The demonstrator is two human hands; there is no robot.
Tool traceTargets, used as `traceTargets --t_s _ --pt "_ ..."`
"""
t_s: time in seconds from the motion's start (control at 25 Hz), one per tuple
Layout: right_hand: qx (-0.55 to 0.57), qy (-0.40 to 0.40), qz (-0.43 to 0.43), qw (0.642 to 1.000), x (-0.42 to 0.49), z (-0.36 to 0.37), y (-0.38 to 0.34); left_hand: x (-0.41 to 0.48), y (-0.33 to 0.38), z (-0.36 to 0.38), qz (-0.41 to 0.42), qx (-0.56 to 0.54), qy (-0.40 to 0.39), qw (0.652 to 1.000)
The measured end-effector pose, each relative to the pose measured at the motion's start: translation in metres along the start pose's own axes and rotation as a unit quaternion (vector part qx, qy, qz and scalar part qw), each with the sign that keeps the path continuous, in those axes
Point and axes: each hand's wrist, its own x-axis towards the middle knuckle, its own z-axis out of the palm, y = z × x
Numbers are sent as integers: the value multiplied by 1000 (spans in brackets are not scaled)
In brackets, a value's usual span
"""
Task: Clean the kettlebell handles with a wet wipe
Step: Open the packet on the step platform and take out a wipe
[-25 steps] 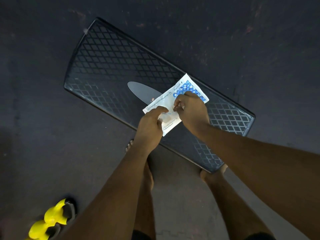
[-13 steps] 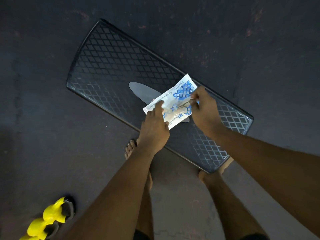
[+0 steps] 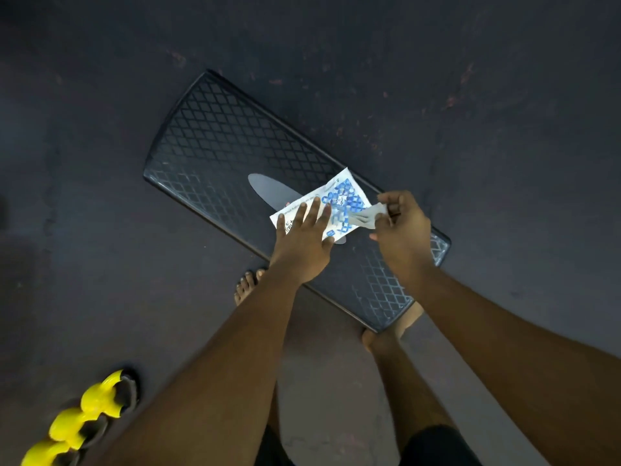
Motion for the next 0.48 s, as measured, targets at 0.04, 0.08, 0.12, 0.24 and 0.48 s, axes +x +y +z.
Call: traceTargets --t_s 0.04,0.08,0.12,0.24,0.48 --pt "10 -9 4 1000 -9 -9 -22 -11 13 -24 -12 -99 16 995" --pt "18 -20 3 1000 -19 -20 -47 -26 28 -49 -23 -209 39 977" --pt "27 -31 0 999 -29 -33 -74 -44 43 -75 -29 -301 60 951" --pt "47 -68 -27 996 -69 -80 -169 -110 89 -165 -16 -397 78 914" --pt "135 -94 -64 984 -150 -154 -324 -228 133 -316 79 -404 204 888"
